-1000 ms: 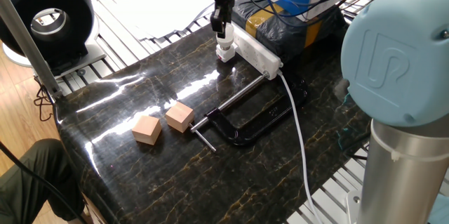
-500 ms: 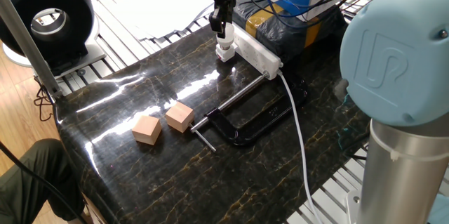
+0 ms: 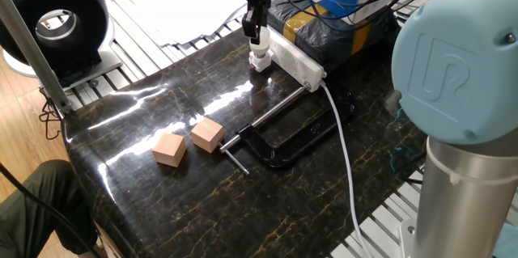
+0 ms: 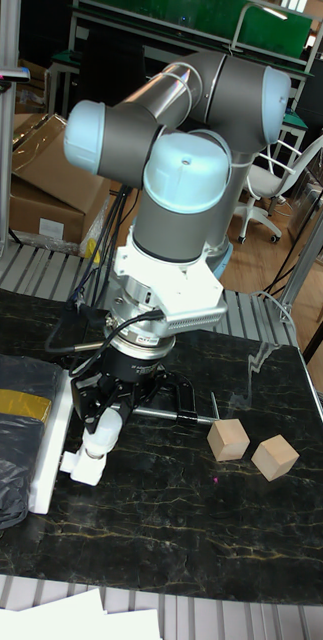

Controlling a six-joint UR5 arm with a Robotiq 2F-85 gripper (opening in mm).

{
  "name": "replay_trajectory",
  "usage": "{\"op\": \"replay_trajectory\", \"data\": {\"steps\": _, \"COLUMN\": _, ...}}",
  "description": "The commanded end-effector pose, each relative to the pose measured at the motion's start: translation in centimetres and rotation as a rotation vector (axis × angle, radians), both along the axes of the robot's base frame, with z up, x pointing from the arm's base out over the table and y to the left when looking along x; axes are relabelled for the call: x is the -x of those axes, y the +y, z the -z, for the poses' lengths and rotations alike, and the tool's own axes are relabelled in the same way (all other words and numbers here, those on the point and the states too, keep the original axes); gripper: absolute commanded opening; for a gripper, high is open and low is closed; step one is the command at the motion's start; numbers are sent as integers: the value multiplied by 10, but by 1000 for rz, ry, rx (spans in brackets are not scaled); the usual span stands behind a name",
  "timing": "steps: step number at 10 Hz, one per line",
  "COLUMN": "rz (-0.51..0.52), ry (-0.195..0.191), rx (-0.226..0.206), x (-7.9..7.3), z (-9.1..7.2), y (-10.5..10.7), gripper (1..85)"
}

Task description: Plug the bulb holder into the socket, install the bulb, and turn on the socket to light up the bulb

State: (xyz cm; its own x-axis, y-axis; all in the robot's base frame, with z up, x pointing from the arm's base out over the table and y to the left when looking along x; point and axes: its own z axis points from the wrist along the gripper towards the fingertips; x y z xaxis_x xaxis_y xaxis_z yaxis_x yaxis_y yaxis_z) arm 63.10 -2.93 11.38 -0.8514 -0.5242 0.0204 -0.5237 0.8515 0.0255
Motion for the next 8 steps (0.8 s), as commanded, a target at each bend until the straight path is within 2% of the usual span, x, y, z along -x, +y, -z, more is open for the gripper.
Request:
{"op": "replay_trajectory", "data": {"steps": 1, "rz": -32, "ry": -8, "rx": -20, "x": -1, "z": -1, "y": 1, "gripper": 500}}
{"op": "replay_trajectory", "data": {"steps": 4, "rz": -55, "ry": -19, "rx": -17, "x": -3, "z": -3, "y": 0, "gripper": 560}}
{"op": "replay_trajectory", "data": {"steps": 8, "rz": -78, "ry": -24, "rx": -14, "x": -1, "z": -9, "y": 0, "gripper": 567}}
